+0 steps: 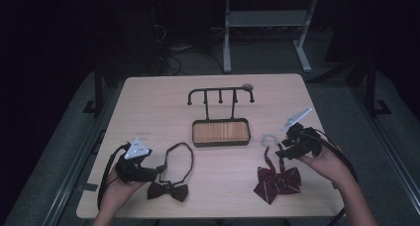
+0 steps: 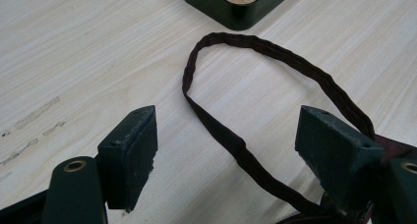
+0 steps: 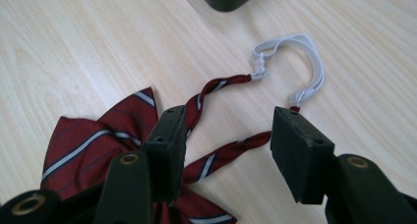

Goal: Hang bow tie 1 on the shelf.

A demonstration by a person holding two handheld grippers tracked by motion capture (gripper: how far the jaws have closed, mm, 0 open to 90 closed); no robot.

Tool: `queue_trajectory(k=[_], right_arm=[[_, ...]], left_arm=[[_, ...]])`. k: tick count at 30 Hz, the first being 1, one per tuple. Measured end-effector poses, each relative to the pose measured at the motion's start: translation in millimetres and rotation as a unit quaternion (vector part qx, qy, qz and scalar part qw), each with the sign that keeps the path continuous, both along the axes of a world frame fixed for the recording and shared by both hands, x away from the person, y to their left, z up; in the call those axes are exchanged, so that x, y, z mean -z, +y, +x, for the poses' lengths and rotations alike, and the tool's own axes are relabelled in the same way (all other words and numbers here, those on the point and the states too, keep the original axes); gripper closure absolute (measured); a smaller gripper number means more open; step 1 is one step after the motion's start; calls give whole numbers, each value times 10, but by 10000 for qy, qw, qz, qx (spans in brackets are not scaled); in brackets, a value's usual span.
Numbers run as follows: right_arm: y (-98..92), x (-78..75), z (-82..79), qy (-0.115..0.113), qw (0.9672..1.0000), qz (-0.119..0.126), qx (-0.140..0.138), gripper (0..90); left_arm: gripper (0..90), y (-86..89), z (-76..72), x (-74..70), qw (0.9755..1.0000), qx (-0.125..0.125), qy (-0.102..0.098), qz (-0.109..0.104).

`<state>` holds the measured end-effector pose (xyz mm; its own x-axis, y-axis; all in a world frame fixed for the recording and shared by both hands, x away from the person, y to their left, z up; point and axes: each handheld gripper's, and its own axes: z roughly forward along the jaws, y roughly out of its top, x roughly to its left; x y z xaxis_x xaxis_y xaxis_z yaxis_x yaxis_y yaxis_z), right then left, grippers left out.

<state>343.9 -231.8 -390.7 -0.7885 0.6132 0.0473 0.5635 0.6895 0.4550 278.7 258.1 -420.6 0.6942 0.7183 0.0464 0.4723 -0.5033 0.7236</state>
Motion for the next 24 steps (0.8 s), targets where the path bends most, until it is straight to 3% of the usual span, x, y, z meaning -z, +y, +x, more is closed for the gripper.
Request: queue_trajectory(k=[9, 15, 24], right_arm=[[95, -3, 177, 84, 9999, -105, 38, 485], [93, 72, 364, 297, 9994, -129, 144, 498], [94, 155, 508, 460, 9981, -258, 318, 516]], left_arm=[[245, 13, 5, -9, 10000, 45, -19, 44], [246, 20, 9, -9, 10000, 25, -1, 26], [247, 24, 10, -10, 10000, 27, 26, 18]])
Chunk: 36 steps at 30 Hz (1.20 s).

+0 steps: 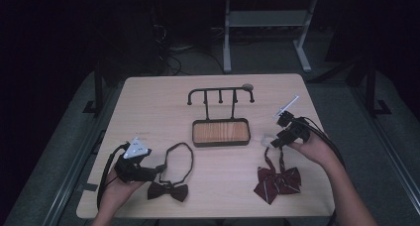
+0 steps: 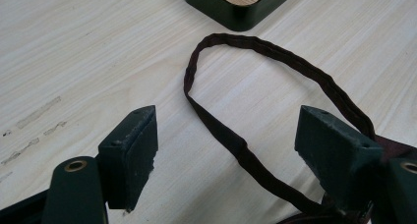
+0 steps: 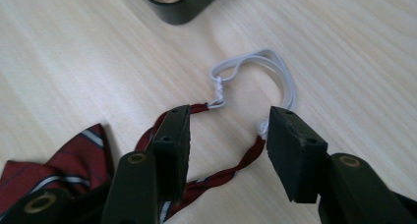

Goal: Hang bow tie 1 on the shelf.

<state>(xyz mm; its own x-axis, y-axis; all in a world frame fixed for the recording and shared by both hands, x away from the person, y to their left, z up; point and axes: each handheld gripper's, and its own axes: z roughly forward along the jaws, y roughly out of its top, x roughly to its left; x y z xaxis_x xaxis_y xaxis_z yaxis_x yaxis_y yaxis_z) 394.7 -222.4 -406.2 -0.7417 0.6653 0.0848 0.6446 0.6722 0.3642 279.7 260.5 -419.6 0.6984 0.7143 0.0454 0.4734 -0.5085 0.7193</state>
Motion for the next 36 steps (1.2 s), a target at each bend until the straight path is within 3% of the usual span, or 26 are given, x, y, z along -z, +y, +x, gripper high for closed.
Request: queue_trajectory(k=[10, 20, 36], right_arm=[[3, 152, 143, 170, 9986, -352, 351, 553], [-4, 228, 205, 268, 9971, -508, 496, 563], [43, 298, 228, 376, 9953, -756, 480, 680]], left_arm=[[247, 9, 8, 4, 10000, -21, 2, -16], [248, 10, 8, 1, 10000, -22, -3, -5], [248, 15, 13, -2, 10000, -42, 25, -33]])
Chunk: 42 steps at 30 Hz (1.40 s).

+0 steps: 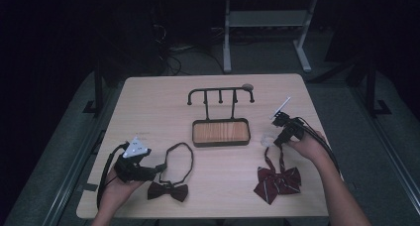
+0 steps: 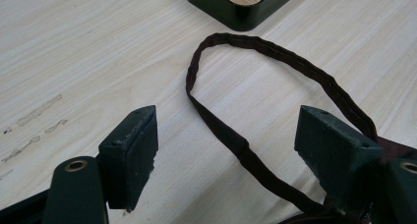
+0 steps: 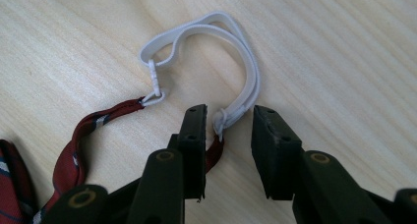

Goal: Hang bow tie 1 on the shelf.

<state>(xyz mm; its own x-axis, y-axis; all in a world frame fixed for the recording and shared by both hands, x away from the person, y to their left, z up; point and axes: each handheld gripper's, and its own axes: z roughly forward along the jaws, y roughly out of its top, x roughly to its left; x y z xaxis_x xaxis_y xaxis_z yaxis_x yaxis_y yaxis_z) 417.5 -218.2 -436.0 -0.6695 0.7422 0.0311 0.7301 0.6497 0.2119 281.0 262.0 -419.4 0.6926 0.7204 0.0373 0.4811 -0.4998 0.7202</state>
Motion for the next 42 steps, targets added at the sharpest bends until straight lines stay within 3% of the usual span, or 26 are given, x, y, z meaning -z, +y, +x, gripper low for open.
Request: queue_trajectory(k=[9, 18, 30, 33, 38, 39, 42], right_arm=[[56, 30, -12, -11, 9997, -208, -100, 776], [73, 11, -39, -75, 9994, -265, -187, 825], [13, -136, -125, -180, 9996, 40, -233, 834], [-3, -197, -180, -312, 9988, 117, -348, 834], [-16, -246, -221, -296, 9981, 291, -451, 834], [-27, -277, -237, -245, 9972, 467, -532, 833], [-33, -315, -256, -204, 9964, 562, -609, 833]], left_arm=[[248, 4, 2, 4, 10000, -27, 4, -30], [248, 6, 5, 4, 10000, -24, 6, -17], [248, -1, 5, 9, 10000, -21, 32, -8], [249, -4, 5, 15, 10000, -23, 46, -8], [248, -6, 7, 19, 10000, -17, 54, -13], [249, -7, 8, 19, 10000, -21, 56, -9], [248, -8, 8, 20, 10000, -19, 49, -15]])
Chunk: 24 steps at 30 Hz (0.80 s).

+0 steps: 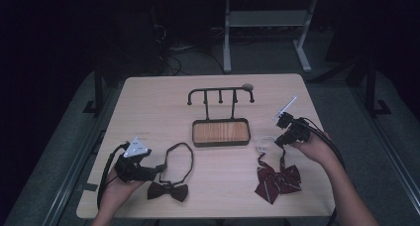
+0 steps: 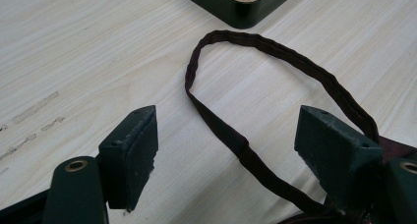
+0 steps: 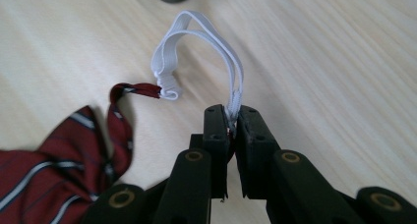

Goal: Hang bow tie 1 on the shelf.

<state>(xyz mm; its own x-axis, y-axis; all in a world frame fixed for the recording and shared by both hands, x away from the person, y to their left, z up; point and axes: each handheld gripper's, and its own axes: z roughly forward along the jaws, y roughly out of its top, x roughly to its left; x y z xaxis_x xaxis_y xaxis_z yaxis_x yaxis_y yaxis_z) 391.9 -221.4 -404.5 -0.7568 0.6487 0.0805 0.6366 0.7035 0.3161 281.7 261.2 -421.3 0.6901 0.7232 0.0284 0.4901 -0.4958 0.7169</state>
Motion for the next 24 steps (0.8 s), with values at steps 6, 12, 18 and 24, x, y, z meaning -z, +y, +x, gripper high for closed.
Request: queue_trajectory(k=[6, 12, 18, 24], right_arm=[[18, -130, -49, 90, 9993, 248, -283, 833], [71, -331, -107, 57, 9975, 426, -564, 830], [115, -469, -153, -31, 9964, 469, -710, 831], [126, -588, -194, -87, 9949, 572, -821, 832]], left_arm=[[248, -1, 3, 5, 10000, 12, -4, 20], [248, -6, 1, 2, 10000, 33, 1, 55], [249, -3, -3, 2, 10000, -1, -3, 14], [248, 1, 1, 5, 10000, 2, 6, 27]])
